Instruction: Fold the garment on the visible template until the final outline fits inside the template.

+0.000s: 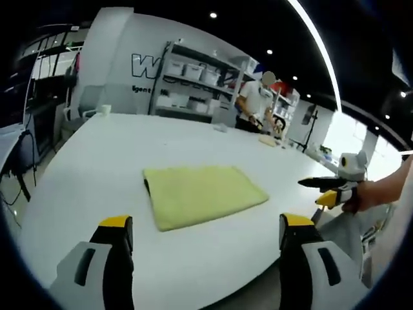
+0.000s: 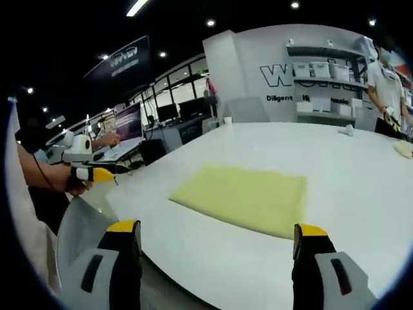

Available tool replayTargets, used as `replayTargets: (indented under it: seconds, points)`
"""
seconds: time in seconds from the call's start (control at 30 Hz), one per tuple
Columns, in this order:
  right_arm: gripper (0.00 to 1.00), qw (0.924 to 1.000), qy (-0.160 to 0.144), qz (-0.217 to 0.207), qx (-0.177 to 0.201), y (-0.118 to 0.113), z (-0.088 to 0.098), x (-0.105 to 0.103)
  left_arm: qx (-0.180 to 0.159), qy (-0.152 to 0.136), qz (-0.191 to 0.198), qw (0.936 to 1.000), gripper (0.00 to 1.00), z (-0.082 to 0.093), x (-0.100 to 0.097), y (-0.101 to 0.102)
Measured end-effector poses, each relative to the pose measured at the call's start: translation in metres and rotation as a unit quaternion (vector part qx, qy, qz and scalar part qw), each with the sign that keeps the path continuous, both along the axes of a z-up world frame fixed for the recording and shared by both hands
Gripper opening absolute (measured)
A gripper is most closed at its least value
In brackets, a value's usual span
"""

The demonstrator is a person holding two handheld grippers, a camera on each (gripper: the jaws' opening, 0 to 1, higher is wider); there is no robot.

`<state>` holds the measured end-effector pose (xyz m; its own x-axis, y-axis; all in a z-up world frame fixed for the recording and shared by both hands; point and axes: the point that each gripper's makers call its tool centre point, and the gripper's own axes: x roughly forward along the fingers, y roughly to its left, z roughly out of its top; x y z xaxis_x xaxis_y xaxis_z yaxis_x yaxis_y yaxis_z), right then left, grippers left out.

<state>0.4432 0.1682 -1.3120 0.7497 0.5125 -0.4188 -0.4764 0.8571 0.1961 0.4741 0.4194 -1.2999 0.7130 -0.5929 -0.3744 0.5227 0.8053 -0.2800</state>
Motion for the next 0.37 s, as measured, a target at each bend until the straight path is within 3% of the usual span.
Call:
replayTargets:
  seconds: [0.37]
  points:
    - [0.97,0.9997,0.006,0.021,0.007,0.0054,0.0000,-0.0017,0.009,0.011,-0.006,0.9999,0.89,-0.0034,-0.0036,-0.0014]
